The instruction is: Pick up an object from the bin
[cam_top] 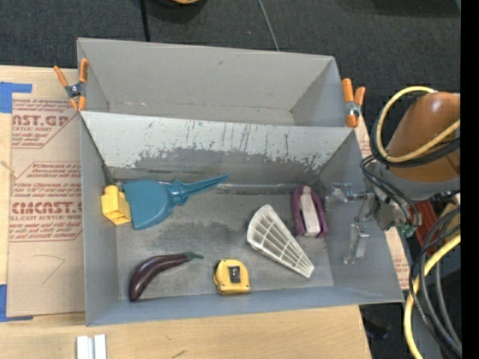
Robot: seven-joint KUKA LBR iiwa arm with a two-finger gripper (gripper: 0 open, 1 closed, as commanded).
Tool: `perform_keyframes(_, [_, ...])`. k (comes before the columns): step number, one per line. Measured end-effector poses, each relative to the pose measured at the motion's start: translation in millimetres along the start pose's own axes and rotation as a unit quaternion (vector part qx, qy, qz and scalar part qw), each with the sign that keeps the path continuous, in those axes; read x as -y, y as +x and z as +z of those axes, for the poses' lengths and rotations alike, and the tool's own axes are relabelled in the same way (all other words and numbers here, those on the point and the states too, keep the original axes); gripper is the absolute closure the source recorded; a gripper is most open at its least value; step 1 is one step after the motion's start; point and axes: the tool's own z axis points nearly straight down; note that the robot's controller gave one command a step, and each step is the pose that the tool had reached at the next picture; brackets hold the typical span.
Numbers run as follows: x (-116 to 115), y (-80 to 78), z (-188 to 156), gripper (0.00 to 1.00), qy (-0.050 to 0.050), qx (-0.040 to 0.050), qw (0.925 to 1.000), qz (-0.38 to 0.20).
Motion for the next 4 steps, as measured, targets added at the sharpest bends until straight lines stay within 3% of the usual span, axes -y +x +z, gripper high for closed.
perform_keyframes(1, [-1,-1.9,-4,0.0,0.001,0.0036,1.0,-0.001])
perform_keyframes(2, [-41,9.1,73,0.0,0.001,0.0044,1.0,0.005])
perform_keyframes(3, [-52,11.6,86,0.0,0.0,0.0064,0.9971,0.076])
perform_keyframes(4, [-67,32.1,61,0.0,0.001,0.0039,0.9985,0.055])
